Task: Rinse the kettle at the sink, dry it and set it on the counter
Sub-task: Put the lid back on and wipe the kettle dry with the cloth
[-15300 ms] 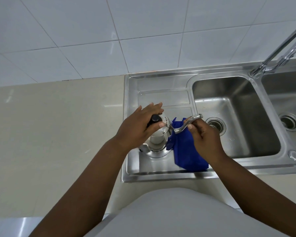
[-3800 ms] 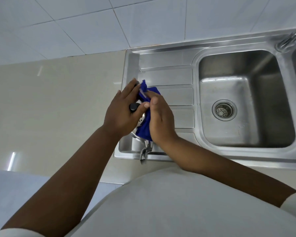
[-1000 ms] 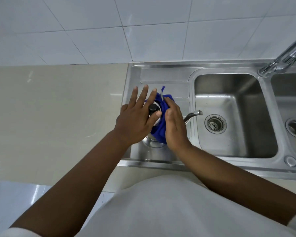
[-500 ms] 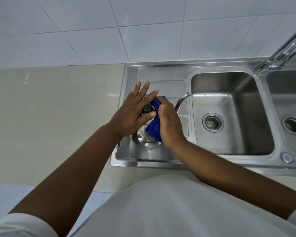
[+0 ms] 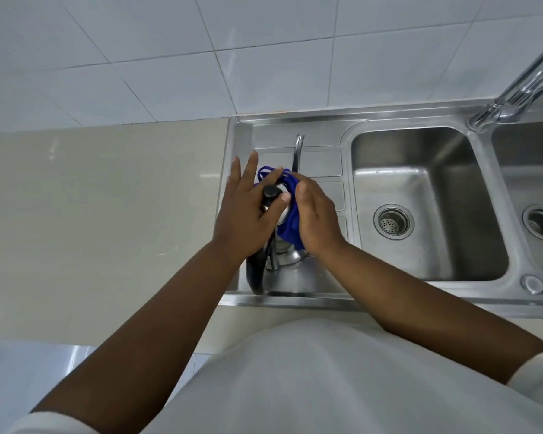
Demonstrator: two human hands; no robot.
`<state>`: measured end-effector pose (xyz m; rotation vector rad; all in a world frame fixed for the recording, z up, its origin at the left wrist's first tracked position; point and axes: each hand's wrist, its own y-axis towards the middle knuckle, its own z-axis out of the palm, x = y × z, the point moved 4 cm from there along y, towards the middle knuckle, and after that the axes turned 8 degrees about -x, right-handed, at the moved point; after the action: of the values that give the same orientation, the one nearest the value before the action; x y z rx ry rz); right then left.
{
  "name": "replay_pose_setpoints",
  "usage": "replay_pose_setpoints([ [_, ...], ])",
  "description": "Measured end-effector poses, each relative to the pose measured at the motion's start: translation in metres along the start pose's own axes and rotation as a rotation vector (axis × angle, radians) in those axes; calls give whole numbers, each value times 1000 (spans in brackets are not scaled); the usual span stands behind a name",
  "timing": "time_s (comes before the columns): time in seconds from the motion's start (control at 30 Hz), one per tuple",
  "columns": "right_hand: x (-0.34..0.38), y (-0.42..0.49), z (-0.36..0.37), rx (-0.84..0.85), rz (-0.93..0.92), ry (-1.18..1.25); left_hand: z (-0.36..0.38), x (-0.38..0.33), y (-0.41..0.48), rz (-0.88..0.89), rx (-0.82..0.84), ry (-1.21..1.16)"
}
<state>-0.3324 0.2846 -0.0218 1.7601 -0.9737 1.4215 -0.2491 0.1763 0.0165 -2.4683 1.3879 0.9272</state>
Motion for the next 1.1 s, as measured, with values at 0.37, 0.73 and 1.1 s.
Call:
replay_pose_setpoints([
  [0.37,-41,-44,3,-101,132,-3,6,-5,-13,-106,-105,-114],
  [0.73,-30,-30,-13,-155,313,88,4,-1,-3,-60,-10,-58],
  [1.1,17,-35,-11,-13,-140,30,-7,11,21,144,239,51],
])
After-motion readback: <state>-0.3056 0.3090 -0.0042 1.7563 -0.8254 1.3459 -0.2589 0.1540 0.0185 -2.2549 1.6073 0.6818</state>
